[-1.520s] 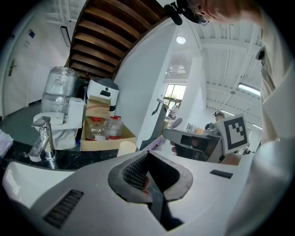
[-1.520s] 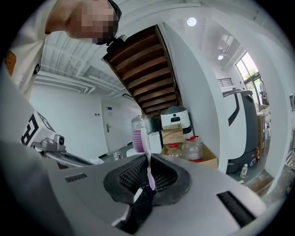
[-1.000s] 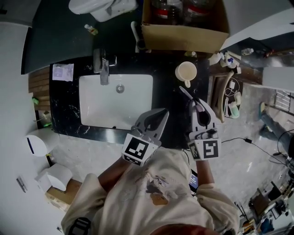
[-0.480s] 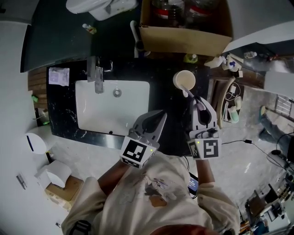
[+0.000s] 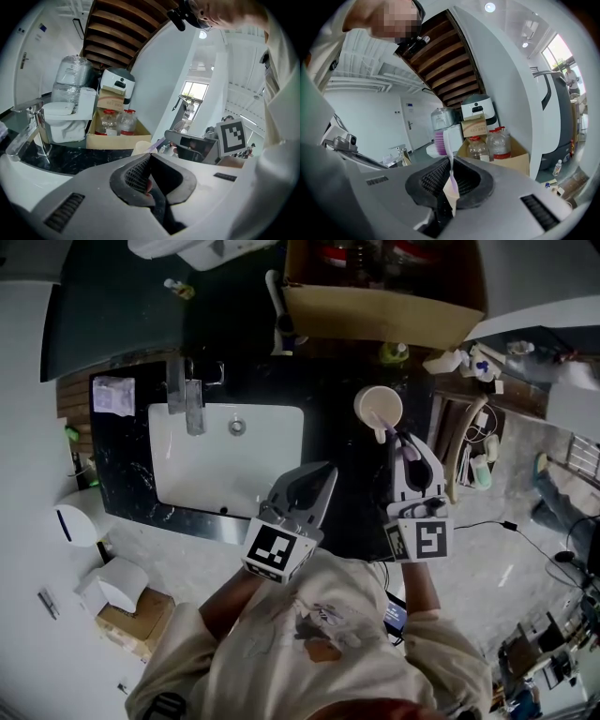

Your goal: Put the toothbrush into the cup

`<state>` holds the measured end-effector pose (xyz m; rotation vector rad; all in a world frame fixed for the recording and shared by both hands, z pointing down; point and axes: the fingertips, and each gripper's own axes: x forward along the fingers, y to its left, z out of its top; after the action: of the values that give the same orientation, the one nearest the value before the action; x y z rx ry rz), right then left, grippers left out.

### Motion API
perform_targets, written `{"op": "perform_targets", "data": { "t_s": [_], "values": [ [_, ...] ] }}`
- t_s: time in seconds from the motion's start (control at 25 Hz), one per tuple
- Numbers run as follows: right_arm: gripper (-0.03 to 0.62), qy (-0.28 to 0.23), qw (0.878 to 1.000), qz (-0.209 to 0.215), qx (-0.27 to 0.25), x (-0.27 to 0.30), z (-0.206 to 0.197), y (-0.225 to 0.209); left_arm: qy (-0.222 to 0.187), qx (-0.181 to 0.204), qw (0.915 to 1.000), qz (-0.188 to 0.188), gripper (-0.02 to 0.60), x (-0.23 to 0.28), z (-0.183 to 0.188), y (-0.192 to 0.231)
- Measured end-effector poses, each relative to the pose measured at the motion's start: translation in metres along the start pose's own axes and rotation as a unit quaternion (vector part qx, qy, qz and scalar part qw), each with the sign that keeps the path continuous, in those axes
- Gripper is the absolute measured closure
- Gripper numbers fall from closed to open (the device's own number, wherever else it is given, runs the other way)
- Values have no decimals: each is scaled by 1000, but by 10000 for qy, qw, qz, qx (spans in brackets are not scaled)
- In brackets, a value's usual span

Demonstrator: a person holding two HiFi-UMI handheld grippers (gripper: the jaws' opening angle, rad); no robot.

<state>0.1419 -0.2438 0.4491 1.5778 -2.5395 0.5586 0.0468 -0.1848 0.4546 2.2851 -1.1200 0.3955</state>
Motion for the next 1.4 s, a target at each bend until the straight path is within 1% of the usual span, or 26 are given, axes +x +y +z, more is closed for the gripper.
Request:
{"op": "perform_targets", "data": {
  "t_s": [0.24,0.52,0.72,0.84,0.96,1.0,1.04,1.08,1.28,1.4],
  "values": [
    [559,245,9997,27,-14,6,-15,-1,10,-37,10000,-15,568,6,1,0],
    [559,347,9994,-50,-16,12,-29,-3,-18,-28,10000,-15,568,9,0,6],
    [559,555,9984,-119,-26,13,-41,-4,113,10,9999,-31,568,9,-5,9],
    [559,577,9983,-106,56,13,-44,-3,73,-32,10000,-8,568,8,-5,11],
    [557,550,9984,-78,107,14,-44,-1,124,1,9999,-3,568,7,-6,14],
    [541,545,9984,-53,142,15,-44,0,132,9,9999,-3,568,7,-6,15],
    [472,552,9983,-33,176,15,-44,1,141,7,9999,3,568,7,-6,15],
    [432,569,9982,-25,194,14,-44,2,148,-2,9999,9,568,6,-6,15],
    [422,576,9982,-48,173,11,-42,5,123,11,9999,-2,568,2,-3,14],
    [402,584,9980,-49,216,9,-41,8,97,41,9999,13,568,-1,-2,14]
  ]
}}
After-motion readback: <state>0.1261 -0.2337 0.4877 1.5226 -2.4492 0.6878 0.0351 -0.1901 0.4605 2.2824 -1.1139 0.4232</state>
